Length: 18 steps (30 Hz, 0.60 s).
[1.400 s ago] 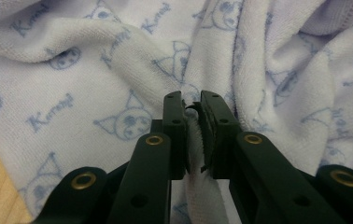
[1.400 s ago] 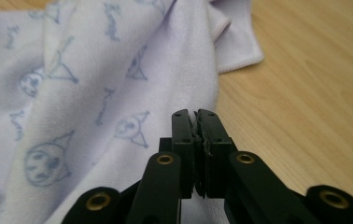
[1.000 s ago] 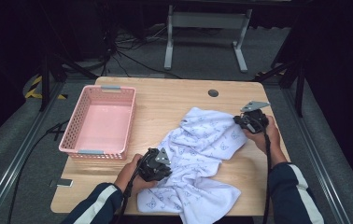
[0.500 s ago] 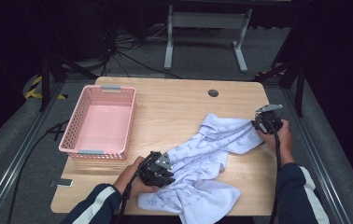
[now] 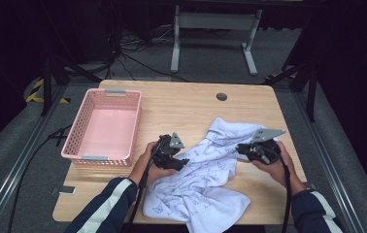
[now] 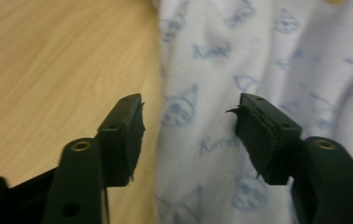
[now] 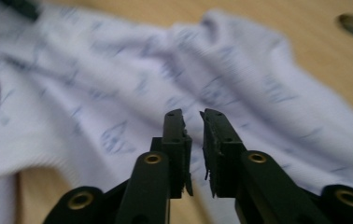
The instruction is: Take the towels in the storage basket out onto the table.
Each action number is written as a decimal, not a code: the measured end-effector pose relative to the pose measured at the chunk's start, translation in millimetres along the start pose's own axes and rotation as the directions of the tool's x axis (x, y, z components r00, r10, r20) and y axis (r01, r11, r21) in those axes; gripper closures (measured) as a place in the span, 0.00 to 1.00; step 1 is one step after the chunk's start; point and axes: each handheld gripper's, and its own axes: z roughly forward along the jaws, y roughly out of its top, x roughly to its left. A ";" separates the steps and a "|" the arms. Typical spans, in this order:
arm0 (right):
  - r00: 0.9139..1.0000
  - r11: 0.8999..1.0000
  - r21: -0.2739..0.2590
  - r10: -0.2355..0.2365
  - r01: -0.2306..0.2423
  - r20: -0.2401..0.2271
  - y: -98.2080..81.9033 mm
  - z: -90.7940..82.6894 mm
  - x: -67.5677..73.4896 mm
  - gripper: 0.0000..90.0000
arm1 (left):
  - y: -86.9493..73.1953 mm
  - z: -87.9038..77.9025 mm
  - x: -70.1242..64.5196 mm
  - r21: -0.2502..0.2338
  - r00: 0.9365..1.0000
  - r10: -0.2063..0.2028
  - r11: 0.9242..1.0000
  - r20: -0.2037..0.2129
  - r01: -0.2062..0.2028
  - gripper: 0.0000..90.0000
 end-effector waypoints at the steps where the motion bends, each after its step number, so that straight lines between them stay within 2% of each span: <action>1: 0.999 0.998 0.045 -0.034 0.036 -0.042 -7.6 9.9 17.7 0.89 | 6.9 5.9 6.4 0.012 1.000 -0.012 1.000 -0.025 0.013 0.51; 2: 0.999 0.998 0.045 -0.034 0.036 -0.042 -7.6 9.9 17.7 0.89 | 6.9 5.9 6.4 0.012 1.000 -0.012 1.000 -0.025 0.013 0.49; 4: 0.998 0.997 0.064 -0.047 0.051 -0.049 -12.7 19.8 25.5 0.88 | 17.4 15.5 14.5 0.007 0.998 -0.041 0.999 -0.048 0.041 0.47; 5: 0.997 0.996 0.073 -0.048 0.052 -0.055 -14.3 24.7 28.2 0.86 | 23.7 20.7 19.5 0.000 0.996 -0.058 0.998 -0.072 0.058 0.47; 6: 0.997 0.995 0.089 -0.051 0.055 -0.049 -15.9 31.0 29.9 0.84 | 26.9 23.7 23.4 -0.014 0.995 -0.075 0.997 -0.071 0.075 0.47; 7: 0.998 0.993 0.107 -0.052 0.057 -0.045 -16.9 34.8 30.8 0.84 | 31.7 30.0 30.6 -0.030 0.995 -0.090 0.996 -0.035 0.089 0.47; 8: 0.997 0.991 0.118 -0.059 0.064 -0.043 -19.7 40.5 30.8 0.84 | 34.8 35.4 33.5 -0.015 0.996 -0.088 0.996 -0.029 0.088 0.49; 9: 0.998 0.991 0.122 -0.042 0.047 -0.044 -20.1 40.5 29.2 0.84 | 36.7 41.7 34.2 -0.002 0.995 -0.089 0.996 -0.048 0.089 0.49; 11: 0.997 0.987 0.149 -0.061 0.067 -0.044 -19.3 37.9 29.4 0.84 | 37.9 53.7 35.4 0.017 0.994 -0.105 0.994 -0.041 0.105 0.51; 12: 0.997 0.985 0.159 -0.064 0.070 -0.043 -19.6 36.4 29.5 0.84 | 37.5 59.1 34.0 0.026 0.995 -0.101 0.995 -0.011 0.101 0.49; 14: 0.998 0.984 0.169 -0.052 0.059 -0.044 -21.0 34.1 28.5 0.83 | 37.7 65.4 32.5 0.074 0.997 -0.082 0.994 0.009 0.081 0.48; 16: 0.998 0.984 0.172 -0.045 0.051 -0.041 -22.0 32.7 27.0 0.81 | 37.9 68.4 29.0 0.072 0.998 -0.064 0.995 0.002 0.063 0.48; 17: 0.998 0.983 0.176 -0.042 0.049 -0.040 -22.2 32.4 26.6 0.80 | 38.2 68.5 28.0 0.075 0.997 -0.073 0.995 0.013 0.072 0.47; 18: 0.999 0.983 0.177 -0.041 0.047 -0.035 -22.2 32.2 26.2 0.77 | 38.7 68.2 27.0 0.084 0.998 -0.064 0.994 0.007 0.064 0.47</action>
